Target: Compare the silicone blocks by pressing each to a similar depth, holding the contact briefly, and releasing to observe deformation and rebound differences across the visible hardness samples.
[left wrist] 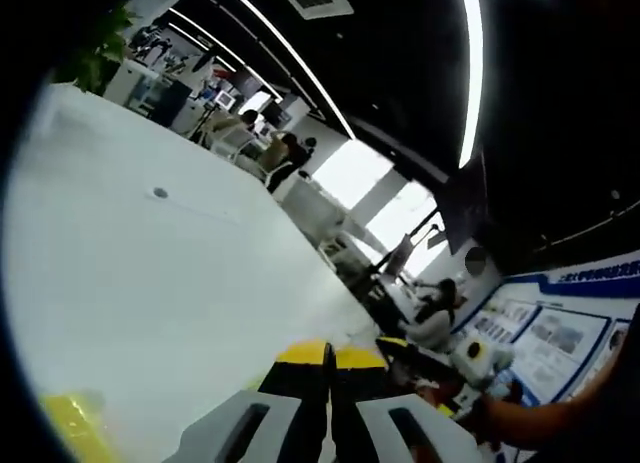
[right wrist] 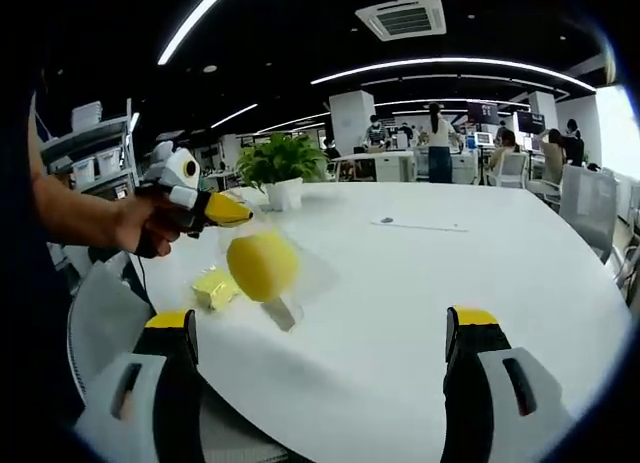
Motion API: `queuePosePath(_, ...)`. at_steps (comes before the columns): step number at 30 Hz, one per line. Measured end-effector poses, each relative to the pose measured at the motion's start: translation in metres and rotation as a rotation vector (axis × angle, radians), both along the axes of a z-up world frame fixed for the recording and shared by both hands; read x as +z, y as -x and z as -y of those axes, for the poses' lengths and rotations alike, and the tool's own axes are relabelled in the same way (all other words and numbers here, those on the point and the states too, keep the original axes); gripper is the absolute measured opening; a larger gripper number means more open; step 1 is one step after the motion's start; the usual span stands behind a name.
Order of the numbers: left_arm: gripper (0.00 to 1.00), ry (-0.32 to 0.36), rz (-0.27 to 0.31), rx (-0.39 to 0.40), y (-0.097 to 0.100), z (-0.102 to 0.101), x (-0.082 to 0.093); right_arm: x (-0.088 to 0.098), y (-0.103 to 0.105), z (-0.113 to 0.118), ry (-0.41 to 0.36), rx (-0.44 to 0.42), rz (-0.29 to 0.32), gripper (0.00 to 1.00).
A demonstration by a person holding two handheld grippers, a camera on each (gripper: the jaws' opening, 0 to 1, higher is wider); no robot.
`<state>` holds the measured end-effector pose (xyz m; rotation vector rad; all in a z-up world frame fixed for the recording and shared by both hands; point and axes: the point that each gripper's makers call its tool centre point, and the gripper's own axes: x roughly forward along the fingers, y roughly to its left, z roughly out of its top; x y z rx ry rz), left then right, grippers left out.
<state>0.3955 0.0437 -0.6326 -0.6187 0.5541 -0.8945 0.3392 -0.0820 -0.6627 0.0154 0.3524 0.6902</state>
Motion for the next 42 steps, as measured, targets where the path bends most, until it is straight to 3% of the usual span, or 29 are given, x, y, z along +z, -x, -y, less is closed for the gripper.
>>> queuePosePath(12, 0.00, -0.040, -0.040, 0.009, -0.001, 0.001, -0.034, -0.003, 0.000, -0.003, -0.009, 0.005, 0.002, 0.97)
queuePosePath(16, 0.00, -0.039, -0.066, 0.065, -0.012, -0.015, -0.047, -0.003, 0.001, -0.004, -0.015, 0.000, 0.002, 0.97)
queuePosePath(21, 0.00, -0.090, -0.052, 0.112, -0.024, -0.028, -0.057, -0.006, 0.003, -0.008, -0.021, 0.004, -0.007, 0.97)
queuePosePath(24, 0.00, -0.100, -0.072, 0.145, -0.028, -0.035, -0.065, -0.007, 0.003, -0.009, -0.019, 0.005, -0.009, 0.97)
queuePosePath(27, 0.00, -0.160, -0.063, 0.170, -0.032, -0.042, -0.078, -0.006, 0.002, -0.008, -0.021, 0.001, -0.003, 0.97)
queuePosePath(33, 0.00, -0.230, -0.090, 0.210, -0.035, -0.047, -0.100, -0.003, 0.000, -0.006, -0.017, -0.001, 0.000, 0.97)
queuePosePath(37, 0.00, -0.237, -0.148, 0.282, -0.040, -0.054, -0.115, -0.003, 0.001, -0.005, -0.016, -0.003, 0.000, 0.97)
queuePosePath(42, 0.00, -0.239, -0.160, 0.280, -0.039, -0.046, -0.120, -0.008, 0.004, -0.005, -0.005, 0.004, -0.013, 0.97)
